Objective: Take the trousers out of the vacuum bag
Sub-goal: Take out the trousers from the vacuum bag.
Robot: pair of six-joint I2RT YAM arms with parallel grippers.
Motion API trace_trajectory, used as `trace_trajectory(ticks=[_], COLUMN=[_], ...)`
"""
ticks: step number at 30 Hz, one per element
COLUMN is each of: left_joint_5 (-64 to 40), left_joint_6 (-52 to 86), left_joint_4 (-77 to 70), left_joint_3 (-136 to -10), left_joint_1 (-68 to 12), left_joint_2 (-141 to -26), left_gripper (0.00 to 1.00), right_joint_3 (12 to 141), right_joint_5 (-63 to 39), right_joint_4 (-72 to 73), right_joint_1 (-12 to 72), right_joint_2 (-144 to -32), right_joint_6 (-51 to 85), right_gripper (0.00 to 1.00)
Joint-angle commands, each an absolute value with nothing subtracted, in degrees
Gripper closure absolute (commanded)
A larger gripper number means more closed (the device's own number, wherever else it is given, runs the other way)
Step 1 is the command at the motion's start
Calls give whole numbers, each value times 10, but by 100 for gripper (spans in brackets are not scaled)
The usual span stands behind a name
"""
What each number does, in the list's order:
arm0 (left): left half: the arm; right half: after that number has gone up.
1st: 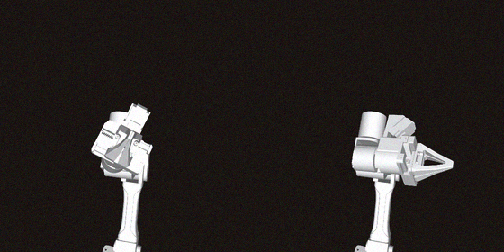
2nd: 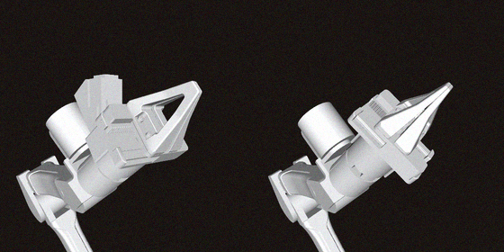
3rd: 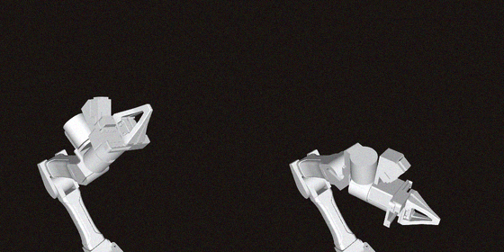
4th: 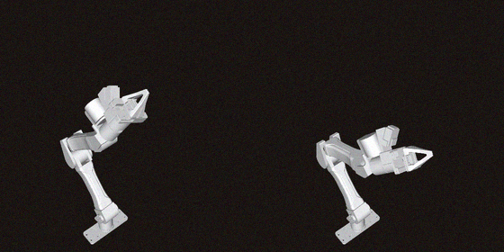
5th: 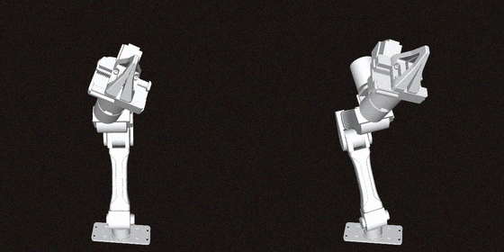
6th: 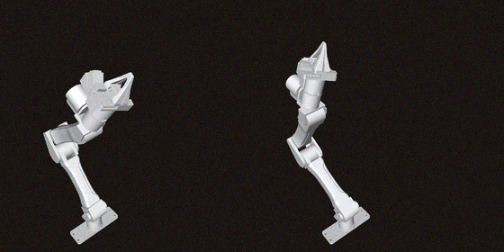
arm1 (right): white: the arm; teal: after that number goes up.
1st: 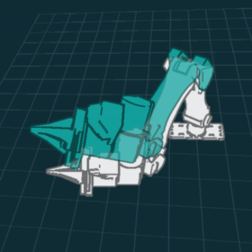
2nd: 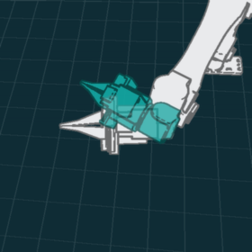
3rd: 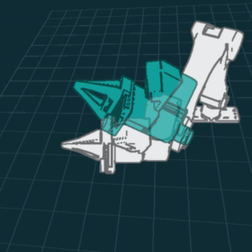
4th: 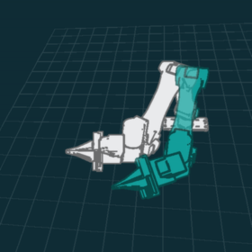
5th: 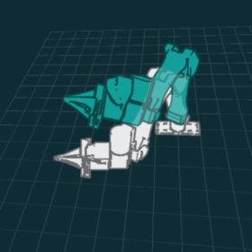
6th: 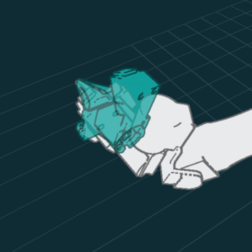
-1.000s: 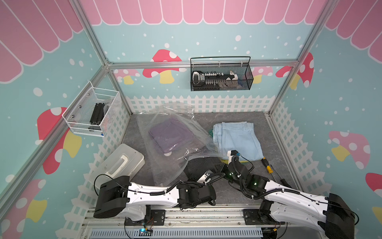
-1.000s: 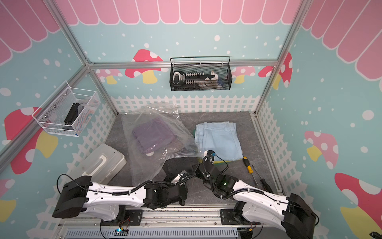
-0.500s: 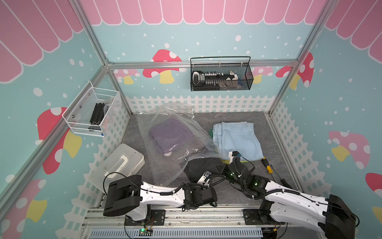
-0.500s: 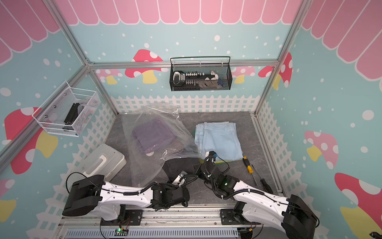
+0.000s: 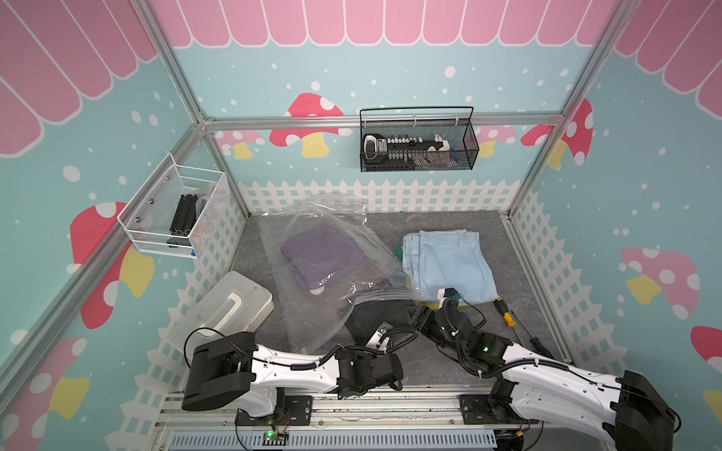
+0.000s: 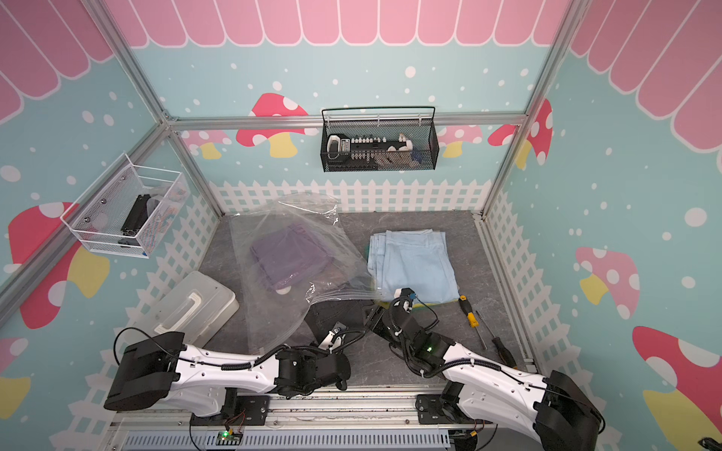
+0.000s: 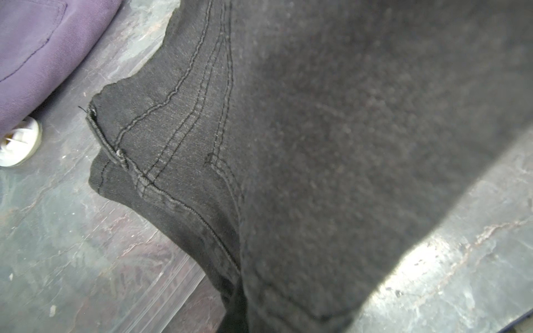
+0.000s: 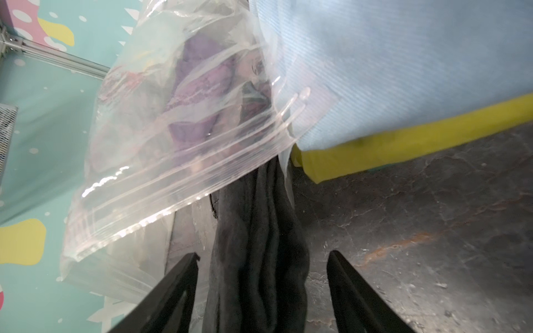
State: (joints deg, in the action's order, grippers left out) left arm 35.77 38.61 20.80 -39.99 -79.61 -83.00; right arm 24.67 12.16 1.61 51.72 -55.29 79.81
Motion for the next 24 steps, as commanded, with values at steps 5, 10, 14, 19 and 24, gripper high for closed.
trace_trajectory(ticks=[5,10,14,19,24], left_joint_5=[365,365,365,365,366], left_joint_6=[402,403,404,405,406], left_joint_4=[193,191,185,183,189], left_joint_3=[-396,-389,-384,-386,-390], left_joint_1=[-795,-796,-800,-809,-817], left_joint_2=[-810,-801,-797,-789,-776], left_gripper=[100,100,100,100,100], right_joint_3=[260,273,282,280,270], right_joint_5=[98,78,65,53,46], right_joint_4=[67,100,110,109,98], right_joint_1=[515,515,515,515,515], right_joint_2=[-615,-653,-665,-653,-627], right_joint_6=[806,796,792,794,794], right_gripper=[28,46,55,63,75])
